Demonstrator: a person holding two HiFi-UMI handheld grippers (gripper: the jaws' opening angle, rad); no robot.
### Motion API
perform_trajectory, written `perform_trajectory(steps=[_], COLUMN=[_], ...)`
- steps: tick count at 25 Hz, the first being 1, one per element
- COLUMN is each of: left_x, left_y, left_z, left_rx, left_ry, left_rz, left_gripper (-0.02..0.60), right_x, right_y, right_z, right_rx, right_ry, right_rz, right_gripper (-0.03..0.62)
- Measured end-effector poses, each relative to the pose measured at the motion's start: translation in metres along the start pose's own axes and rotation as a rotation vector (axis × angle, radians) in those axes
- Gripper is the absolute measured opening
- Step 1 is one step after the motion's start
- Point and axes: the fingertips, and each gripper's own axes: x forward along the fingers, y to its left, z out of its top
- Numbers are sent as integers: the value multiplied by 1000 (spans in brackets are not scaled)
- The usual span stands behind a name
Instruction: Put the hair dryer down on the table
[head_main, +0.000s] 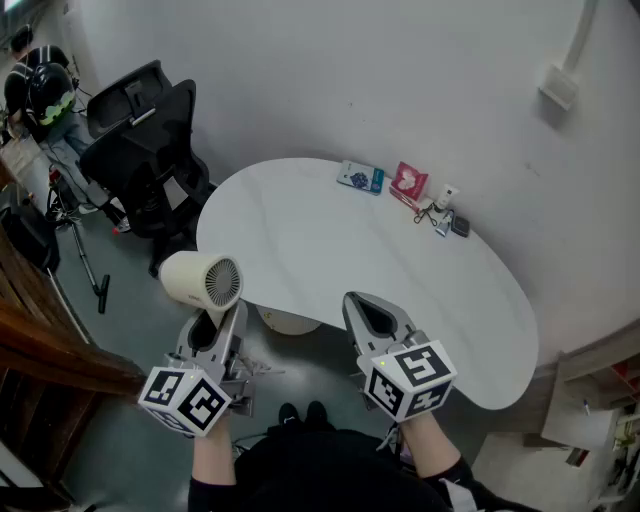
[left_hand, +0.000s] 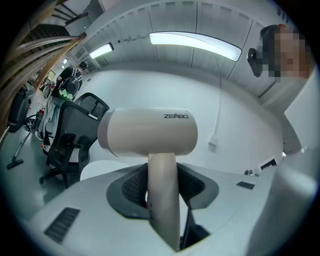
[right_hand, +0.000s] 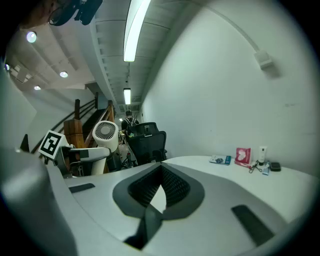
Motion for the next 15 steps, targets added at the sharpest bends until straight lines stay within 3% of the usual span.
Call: perform_trajectory(steps=[15], left_x=[1], left_y=[25], left_z=[4], left_rx=[-19], left_ry=[21], left_rz=[4], left_gripper=[164], right_x=[16], right_y=[9], right_z=[-3], right_rx=[30], right_ry=[6], right_rz=[9], right_gripper=[0])
